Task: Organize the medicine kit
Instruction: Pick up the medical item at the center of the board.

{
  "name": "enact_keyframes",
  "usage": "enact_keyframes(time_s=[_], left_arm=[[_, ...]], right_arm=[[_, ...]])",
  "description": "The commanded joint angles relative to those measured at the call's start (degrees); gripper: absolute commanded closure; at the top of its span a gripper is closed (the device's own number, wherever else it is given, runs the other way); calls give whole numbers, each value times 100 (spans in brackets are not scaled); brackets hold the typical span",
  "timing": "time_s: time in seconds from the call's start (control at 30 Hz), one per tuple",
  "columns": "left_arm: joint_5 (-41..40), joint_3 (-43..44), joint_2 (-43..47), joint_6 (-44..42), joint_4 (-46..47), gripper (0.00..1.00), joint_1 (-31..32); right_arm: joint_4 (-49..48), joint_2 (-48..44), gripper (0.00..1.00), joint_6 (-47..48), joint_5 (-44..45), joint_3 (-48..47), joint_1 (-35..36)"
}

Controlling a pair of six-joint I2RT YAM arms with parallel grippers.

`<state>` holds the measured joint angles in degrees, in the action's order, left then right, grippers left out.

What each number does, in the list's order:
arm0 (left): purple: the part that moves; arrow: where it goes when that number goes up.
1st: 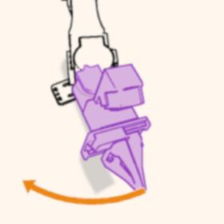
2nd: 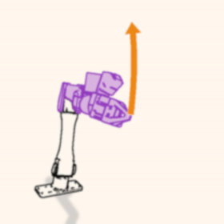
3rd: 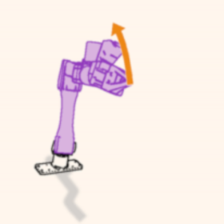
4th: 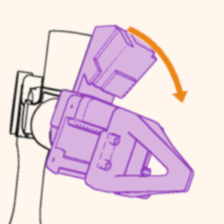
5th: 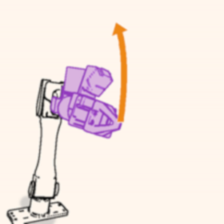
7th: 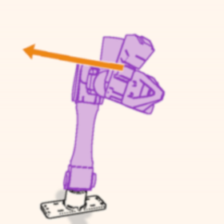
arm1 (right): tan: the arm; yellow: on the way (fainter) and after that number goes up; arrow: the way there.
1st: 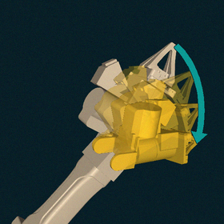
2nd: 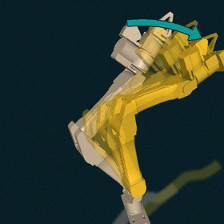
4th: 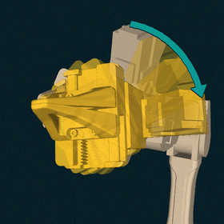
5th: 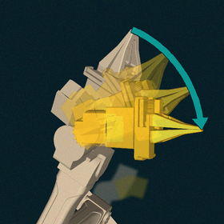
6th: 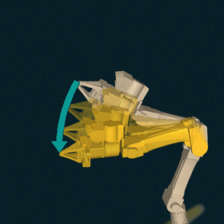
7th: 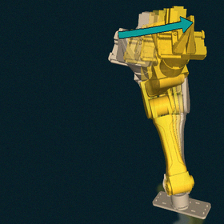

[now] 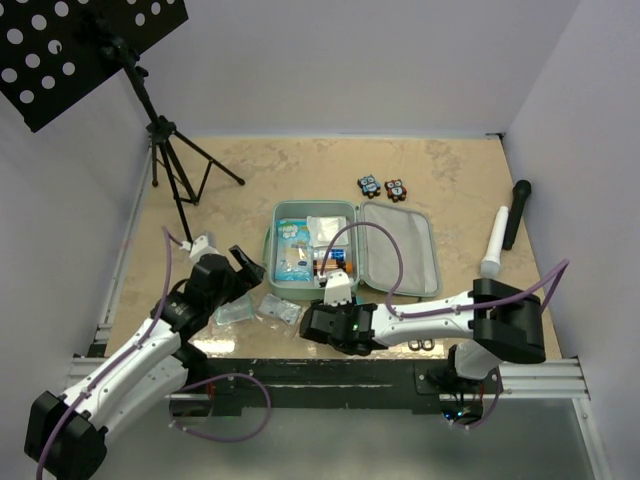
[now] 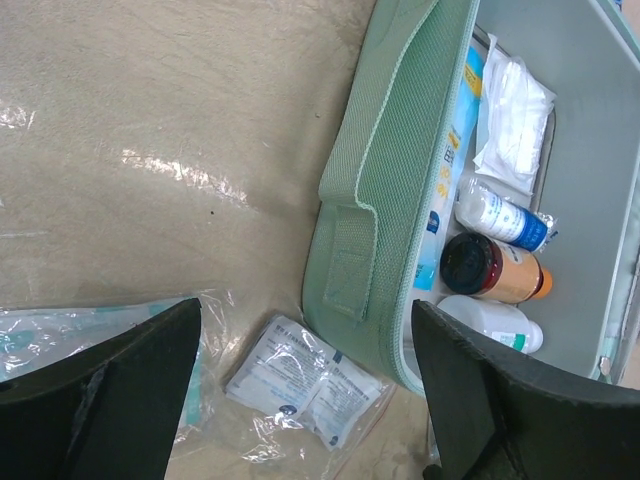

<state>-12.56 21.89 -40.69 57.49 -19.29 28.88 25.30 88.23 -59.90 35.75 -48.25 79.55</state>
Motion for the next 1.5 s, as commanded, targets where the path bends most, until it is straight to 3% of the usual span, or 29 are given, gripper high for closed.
enact_keyframes(time_s=[0.0, 0.5, 1.1, 1.47], left_arm=[[43, 61, -45, -45, 215, 10, -41], [16, 88, 122, -19, 65, 11, -41], [104, -18, 17, 7, 171, 11, -41], [139, -141, 175, 122, 206, 11, -41]], right_arm=[[72, 248, 44, -338, 494, -158, 17], [282, -113, 44, -488, 1048, -264, -18], [-921, 599, 46, 312, 65, 132, -309], [-913, 696, 66, 356, -516, 255, 87]])
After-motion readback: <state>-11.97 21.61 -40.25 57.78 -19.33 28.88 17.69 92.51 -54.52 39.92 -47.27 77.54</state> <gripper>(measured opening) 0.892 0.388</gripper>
